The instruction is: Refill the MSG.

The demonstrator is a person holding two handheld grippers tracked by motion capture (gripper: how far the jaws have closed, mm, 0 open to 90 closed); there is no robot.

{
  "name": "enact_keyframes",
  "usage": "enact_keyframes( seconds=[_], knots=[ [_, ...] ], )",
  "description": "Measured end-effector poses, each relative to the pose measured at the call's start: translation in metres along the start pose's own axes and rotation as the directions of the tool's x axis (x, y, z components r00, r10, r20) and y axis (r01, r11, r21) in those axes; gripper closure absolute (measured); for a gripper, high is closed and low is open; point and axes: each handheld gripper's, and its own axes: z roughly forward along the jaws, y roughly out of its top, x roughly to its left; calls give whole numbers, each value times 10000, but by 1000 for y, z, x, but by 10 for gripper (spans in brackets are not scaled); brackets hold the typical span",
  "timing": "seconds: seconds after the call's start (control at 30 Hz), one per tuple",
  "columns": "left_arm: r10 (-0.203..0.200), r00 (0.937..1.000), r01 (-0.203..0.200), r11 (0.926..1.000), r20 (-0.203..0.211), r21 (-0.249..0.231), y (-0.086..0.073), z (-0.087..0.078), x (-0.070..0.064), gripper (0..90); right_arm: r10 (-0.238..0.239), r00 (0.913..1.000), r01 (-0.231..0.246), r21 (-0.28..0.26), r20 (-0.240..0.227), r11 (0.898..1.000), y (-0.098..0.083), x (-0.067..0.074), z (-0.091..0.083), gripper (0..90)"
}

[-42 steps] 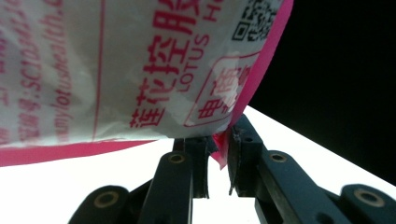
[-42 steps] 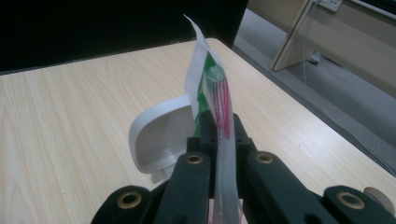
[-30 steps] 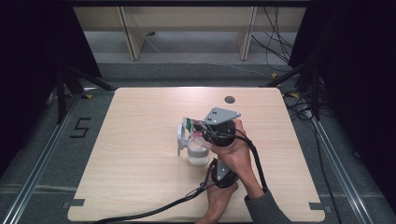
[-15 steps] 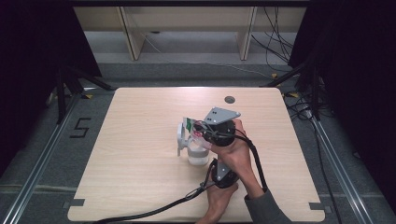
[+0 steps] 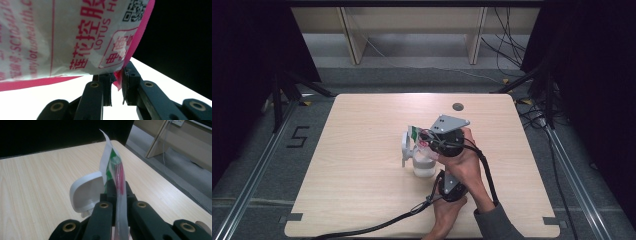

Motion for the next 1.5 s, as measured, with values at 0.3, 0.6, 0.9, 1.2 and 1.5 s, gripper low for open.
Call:
enact_keyframes(
  seconds=[0.3, 0.6, 0.9, 1.2, 1.5],
  knots=[
    [19, 10000, -19, 10000, 17, -19, 0, 0, 0, 792, 9, 10000, -9, -14, -11, 10000, 0, 1, 0, 896],
    [-10, 10000, 10, 10000, 43, -39, 0, 0, 1, 792, 21, 10000, -20, 105, -60, 9999, 0, 1, 0, 896],
    [-51, 9999, 51, 10000, 99, -21, 1, 0, 1, 792, -33, 9999, 34, 109, -95, 9999, 0, 1, 1, 896],
    [-20, 10000, 20, 10000, 41, -12, 1, 1, 1, 792, -208, 9998, 208, -24, -62, 9998, 1, 0, 3, 896],
    [96, 10000, -96, 9999, 1, -34, 1, 0, 0, 792, 25, 10000, -25, -16, -47, 10000, 1, 1, 2, 896]
  ],
)
